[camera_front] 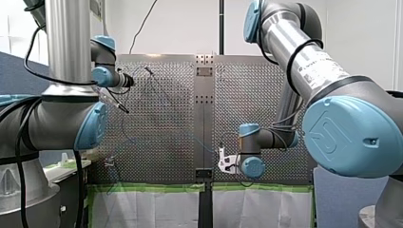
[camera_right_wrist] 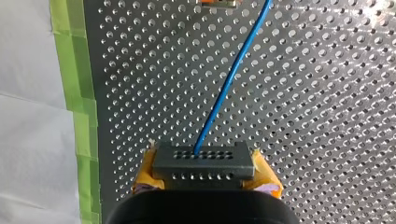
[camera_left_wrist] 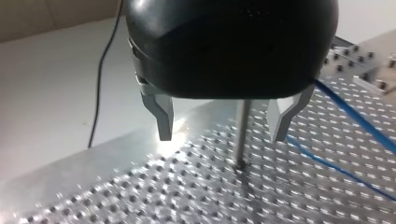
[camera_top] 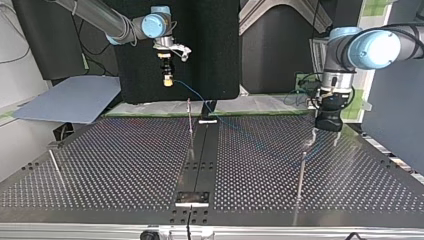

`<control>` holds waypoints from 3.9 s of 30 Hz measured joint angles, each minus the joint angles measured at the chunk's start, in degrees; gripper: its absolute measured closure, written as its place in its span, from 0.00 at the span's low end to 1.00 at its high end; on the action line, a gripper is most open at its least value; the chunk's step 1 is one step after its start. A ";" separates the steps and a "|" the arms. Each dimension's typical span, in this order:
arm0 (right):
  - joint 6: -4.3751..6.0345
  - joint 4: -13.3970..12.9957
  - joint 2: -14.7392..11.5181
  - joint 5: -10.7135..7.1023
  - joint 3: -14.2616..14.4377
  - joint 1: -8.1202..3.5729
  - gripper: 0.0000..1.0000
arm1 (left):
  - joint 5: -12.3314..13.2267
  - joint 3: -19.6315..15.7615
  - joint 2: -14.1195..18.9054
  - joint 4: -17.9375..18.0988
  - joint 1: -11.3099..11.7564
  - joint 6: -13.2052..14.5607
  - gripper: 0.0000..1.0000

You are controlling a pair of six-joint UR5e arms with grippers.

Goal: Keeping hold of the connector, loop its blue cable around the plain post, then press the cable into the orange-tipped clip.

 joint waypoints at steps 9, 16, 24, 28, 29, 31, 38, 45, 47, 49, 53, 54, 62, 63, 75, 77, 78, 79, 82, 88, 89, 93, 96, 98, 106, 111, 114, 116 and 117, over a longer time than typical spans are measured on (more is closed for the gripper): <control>0.07 0.03 0.00 -0.12 0.03 0.09 1.00 | -0.25 4.81 -0.06 -3.55 0.93 -0.56 0.02; 0.12 0.00 0.00 -0.14 0.01 0.09 1.00 | 0.04 8.82 -0.09 -5.85 1.16 -0.04 0.02; 0.17 -0.01 0.00 -0.14 0.02 0.10 1.00 | 0.97 12.35 -0.14 -8.90 0.96 2.65 0.02; 0.23 -0.01 0.00 -0.14 0.03 0.09 1.00 | 0.09 14.17 -0.82 -10.86 0.91 4.58 0.02; 0.24 -0.02 0.00 -0.14 0.03 0.09 1.00 | -0.30 14.63 -1.16 -11.32 0.88 5.05 0.02; 0.25 -0.06 0.00 -0.16 0.03 0.10 1.00 | -1.28 15.78 -2.06 -12.50 0.76 6.22 0.02; 0.26 -0.09 0.01 -0.22 0.02 0.14 1.00 | -2.58 20.08 -4.68 -16.89 0.35 10.62 0.02; 0.26 -0.25 0.08 -0.29 0.02 0.25 1.00 | -3.06 24.18 -6.33 -20.99 -0.32 14.74 0.02; 0.26 -0.30 0.10 -0.40 0.01 0.25 1.00 | -3.10 25.35 -6.94 -22.17 -0.62 15.90 0.02; 0.26 -0.36 0.10 -0.51 -0.02 0.26 1.00 | -3.09 26.52 -7.74 -23.45 -1.03 17.16 0.02; 0.31 -0.53 0.10 -0.75 -0.01 0.27 1.00 | -3.16 28.08 -8.96 -25.54 -1.72 18.73 0.02; 0.31 -0.57 0.10 -0.80 -0.01 0.27 1.00 | -3.17 28.43 -9.16 -25.87 -1.82 18.87 0.02; 0.35 -0.70 0.14 -0.93 -0.02 0.27 1.00 | -3.24 31.79 -11.36 -28.29 -2.85 19.57 0.02; 0.35 -0.70 0.14 -0.93 -0.02 0.27 1.00 | -3.28 31.98 -11.47 -28.38 -2.90 19.62 0.02; 0.35 -0.71 0.17 -1.01 -0.04 0.27 1.00 | -4.51 32.36 -13.81 -28.63 -3.62 20.89 0.02; 0.35 -0.71 0.17 -1.01 -0.03 0.27 1.00 | -5.20 32.37 -14.09 -28.71 -3.77 21.44 0.02; 0.35 -0.71 0.17 -1.01 -0.03 0.27 1.00 | -5.44 32.37 -14.16 -28.73 -3.81 21.60 0.02; 0.35 -0.71 0.17 -1.01 -0.04 0.28 1.00 | -5.71 32.37 -14.23 -28.75 -3.86 21.73 0.02; 0.35 -0.70 0.17 -1.02 -0.03 0.31 1.00 | -6.28 32.37 -14.25 -29.09 -3.95 22.00 0.02; 0.35 -0.68 0.19 -1.02 -0.01 0.30 1.00 | -7.20 32.31 -14.26 -31.49 -4.15 23.80 0.02; 0.35 -0.67 0.19 -1.02 -0.01 0.30 1.00 | -7.34 32.31 -14.26 -31.77 -4.18 24.01 0.02; 0.35 -0.69 0.21 -0.99 0.00 0.31 1.00 | -7.96 32.17 -14.27 -32.69 -4.39 24.73 0.02; 0.35 -0.70 0.25 -0.95 -0.01 0.31 1.00 | -9.17 32.04 -14.27 -33.93 -5.15 25.94 0.02; 0.35 -0.71 0.27 -0.94 -0.02 0.31 1.00 | -10.19 31.80 -14.26 -34.97 -5.72 26.96 0.02; 0.31 -0.71 0.34 -0.93 -0.02 0.31 1.00 | -12.88 29.81 -14.20 -39.43 -7.04 31.35 0.02; 0.28 -0.71 0.38 -0.93 -0.02 0.31 1.00 | -12.90 29.59 -13.94 -41.41 -7.23 31.80 0.02; 0.29 -0.71 0.42 -0.93 0.00 0.30 1.00 | -12.74 29.59 -13.85 -41.62 -7.13 31.45 0.02; 0.30 -0.71 0.43 -0.93 0.00 0.30 1.00 | -12.44 29.58 -13.85 -41.61 -7.10 31.11 0.02; 0.30 -0.71 0.43 -0.93 0.00 0.29 1.00 | -12.22 29.58 -13.82 -41.61 -7.09 30.95 0.02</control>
